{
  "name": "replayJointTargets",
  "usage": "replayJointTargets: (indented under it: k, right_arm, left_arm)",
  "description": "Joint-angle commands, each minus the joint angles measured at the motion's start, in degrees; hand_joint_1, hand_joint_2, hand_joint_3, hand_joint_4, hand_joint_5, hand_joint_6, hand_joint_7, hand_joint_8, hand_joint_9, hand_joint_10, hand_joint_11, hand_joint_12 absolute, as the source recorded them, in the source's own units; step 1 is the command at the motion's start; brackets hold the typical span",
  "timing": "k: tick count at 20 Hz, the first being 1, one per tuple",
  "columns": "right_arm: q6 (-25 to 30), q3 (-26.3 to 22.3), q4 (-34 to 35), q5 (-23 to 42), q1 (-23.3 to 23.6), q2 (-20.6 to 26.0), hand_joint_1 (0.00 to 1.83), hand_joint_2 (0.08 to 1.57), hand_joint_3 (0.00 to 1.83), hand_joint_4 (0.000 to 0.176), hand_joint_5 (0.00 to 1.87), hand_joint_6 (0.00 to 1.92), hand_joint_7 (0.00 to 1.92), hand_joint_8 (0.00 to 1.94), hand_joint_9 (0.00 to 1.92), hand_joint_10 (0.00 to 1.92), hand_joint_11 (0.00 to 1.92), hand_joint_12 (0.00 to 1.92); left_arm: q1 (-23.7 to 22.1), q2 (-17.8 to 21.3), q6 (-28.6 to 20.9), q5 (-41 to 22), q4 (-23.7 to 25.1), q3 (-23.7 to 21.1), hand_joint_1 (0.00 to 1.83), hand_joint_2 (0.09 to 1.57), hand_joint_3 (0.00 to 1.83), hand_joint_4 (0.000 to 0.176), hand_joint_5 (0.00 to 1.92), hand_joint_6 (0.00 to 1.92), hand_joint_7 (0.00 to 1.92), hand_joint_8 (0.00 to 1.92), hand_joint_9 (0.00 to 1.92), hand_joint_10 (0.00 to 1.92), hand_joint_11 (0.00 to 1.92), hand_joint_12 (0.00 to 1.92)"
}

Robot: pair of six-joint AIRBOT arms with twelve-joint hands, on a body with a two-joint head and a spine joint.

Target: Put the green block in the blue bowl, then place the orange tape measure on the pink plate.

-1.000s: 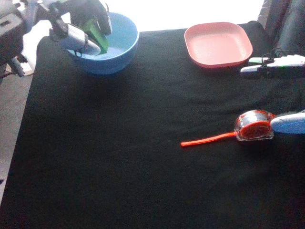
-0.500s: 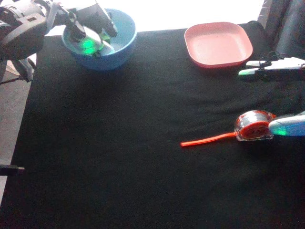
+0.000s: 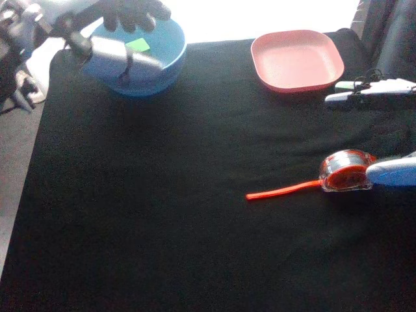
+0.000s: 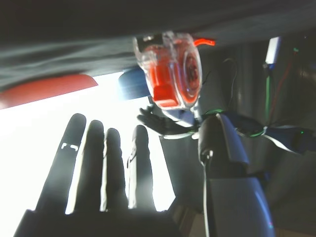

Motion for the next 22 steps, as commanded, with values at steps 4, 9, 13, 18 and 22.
replayJointTargets:
  k: [4,9,13,18,22]
  right_arm:
    - [0.6,-1.6,1.4,8.4,0.4,0.3,0.96,0.90,0.00,0.061,0.46,0.00,0.34,0.01,0.39,0.02,0.04,1.13]
    - [0.6,-2.3,-1.0,8.4,0.4,0.2,0.97,0.91,0.00,0.016,0.60,0.00,0.66,0.03,0.67,0.08,0.26,1.23]
    - [0.6,-1.2,-1.6,6.3,0.4,-0.9,1.06,0.96,0.00,0.001,0.66,0.00,0.47,0.53,0.23,1.39,0.22,1.78]
    - [0.6,0.5,-1.6,4.2,0.4,-1.8,1.14,0.96,0.00,0.000,0.68,0.00,0.36,0.99,0.30,1.59,0.31,1.88]
    - [0.6,1.2,-1.5,3.9,0.5,-2.7,1.29,0.98,0.00,0.000,0.75,0.01,0.38,1.20,0.40,1.76,0.49,1.92]
  left_arm:
    - [9.8,6.4,-0.5,-19.1,-5.0,-6.4,1.05,1.07,0.00,0.000,0.76,0.00,0.92,0.19,0.63,0.97,0.42,1.55]
    - [21.9,11.3,-2.1,-24.1,-6.8,-13.7,1.09,1.05,0.00,0.000,0.73,0.00,0.87,0.02,0.67,0.58,0.37,1.28]
    - [26.3,12.1,-2.1,-26.3,-9.2,-15.4,1.00,1.06,0.00,0.000,0.72,0.00,0.86,0.00,0.74,0.29,0.23,1.15]
    - [26.4,11.0,-2.2,-27.2,-9.4,-15.5,0.95,1.06,0.00,0.000,0.72,0.00,0.88,0.00,0.81,0.13,0.23,0.91]
    - [26.6,10.7,-2.2,-27.6,-9.7,-15.5,0.94,1.07,0.00,0.000,0.72,0.00,0.91,0.01,0.80,0.08,0.06,0.74]
